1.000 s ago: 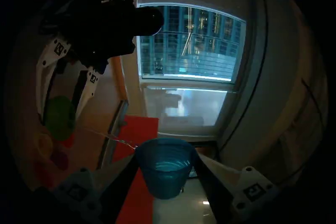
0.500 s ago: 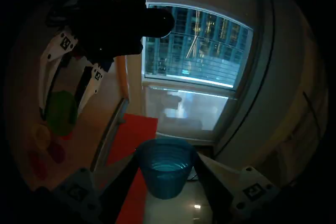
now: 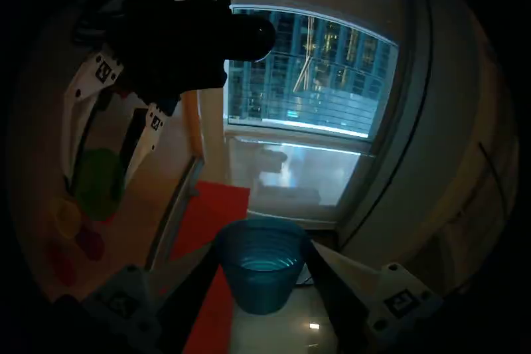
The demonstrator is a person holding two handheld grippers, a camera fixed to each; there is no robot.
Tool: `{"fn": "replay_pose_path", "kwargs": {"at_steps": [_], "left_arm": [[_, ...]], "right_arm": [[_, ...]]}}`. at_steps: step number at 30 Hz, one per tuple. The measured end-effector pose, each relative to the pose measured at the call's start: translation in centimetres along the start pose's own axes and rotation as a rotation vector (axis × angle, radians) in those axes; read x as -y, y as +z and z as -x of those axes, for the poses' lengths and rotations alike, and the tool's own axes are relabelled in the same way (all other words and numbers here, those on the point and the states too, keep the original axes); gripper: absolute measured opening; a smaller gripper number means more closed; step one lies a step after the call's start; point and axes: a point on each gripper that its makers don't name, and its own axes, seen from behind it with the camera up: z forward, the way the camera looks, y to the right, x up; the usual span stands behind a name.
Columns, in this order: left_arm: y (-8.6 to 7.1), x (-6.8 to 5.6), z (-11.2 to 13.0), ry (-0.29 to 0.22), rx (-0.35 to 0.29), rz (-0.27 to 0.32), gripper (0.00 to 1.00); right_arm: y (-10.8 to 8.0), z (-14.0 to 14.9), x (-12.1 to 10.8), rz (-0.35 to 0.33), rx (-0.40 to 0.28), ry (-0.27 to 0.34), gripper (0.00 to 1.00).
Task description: Pour water
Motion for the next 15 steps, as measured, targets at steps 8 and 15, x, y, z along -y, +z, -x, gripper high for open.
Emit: {"fn": "replay_pose_path", "kwargs": {"at_steps": [8,15], "left_arm": [[-0.01,0.05,-0.12,0.006,-0.001,-0.003,0.88],[-0.1,0.23,-0.31,0.01,-0.003,-0.007,0.88]], "right_arm": [[-0.33,0.31,0.18,0.008,-0.003,0.128,0.91],[-0.81,0.19,0.35,0.015,-0.019,0.33,0.91]]}}
